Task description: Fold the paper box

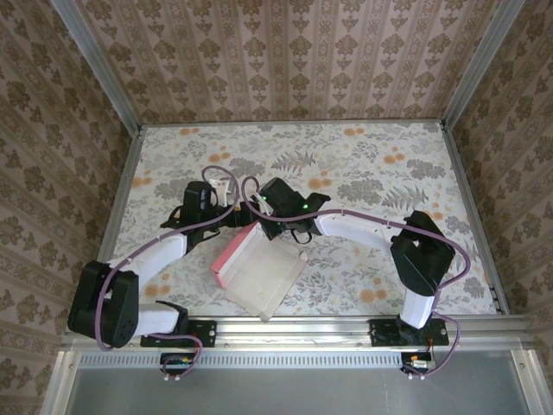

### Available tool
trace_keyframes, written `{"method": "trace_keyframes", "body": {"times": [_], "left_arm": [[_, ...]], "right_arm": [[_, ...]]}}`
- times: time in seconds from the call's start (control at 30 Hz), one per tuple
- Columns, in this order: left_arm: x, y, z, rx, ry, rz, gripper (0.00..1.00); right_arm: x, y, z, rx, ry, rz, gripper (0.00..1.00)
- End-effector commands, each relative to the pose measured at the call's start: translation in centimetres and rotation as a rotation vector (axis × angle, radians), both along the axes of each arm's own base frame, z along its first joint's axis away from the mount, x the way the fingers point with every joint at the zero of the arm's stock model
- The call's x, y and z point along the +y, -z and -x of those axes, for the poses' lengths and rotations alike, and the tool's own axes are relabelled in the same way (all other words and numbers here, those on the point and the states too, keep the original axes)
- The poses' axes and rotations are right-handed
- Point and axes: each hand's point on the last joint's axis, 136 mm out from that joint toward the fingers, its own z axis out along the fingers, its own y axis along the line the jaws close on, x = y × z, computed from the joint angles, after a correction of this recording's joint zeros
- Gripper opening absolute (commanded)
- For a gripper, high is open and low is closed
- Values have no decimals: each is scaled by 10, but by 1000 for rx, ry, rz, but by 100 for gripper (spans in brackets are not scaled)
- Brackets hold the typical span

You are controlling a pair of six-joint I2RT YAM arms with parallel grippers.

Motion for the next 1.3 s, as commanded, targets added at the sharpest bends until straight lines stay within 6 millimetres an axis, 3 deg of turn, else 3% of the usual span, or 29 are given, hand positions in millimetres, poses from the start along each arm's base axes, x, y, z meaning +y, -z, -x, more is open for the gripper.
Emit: {"method": "trace_keyframes", "body": {"times": [0.0, 0.4, 0.63, 0.83, 1.1, 1.27], "left_arm": [[-5, -5, -6, -9, 7, 44, 91], [1, 26, -2, 46, 2, -20, 90], [0, 24, -1, 41, 18, -24, 90], [1, 25, 1, 44, 32, -20, 92], [4, 27, 2, 57, 27, -14, 92], [6, 27, 0, 63, 26, -7, 92]], "right_arm": [[-9, 10, 7, 12, 9, 47, 8], [-6, 2, 7, 8, 5, 29, 11], [-5, -28, 17, -4, -18, -77, 20], [-16, -44, 29, 10, -35, -184, 27], [-45, -28, 11, 37, 16, -271, 30], [-39, -12, 0, 60, 4, -272, 29]]}}
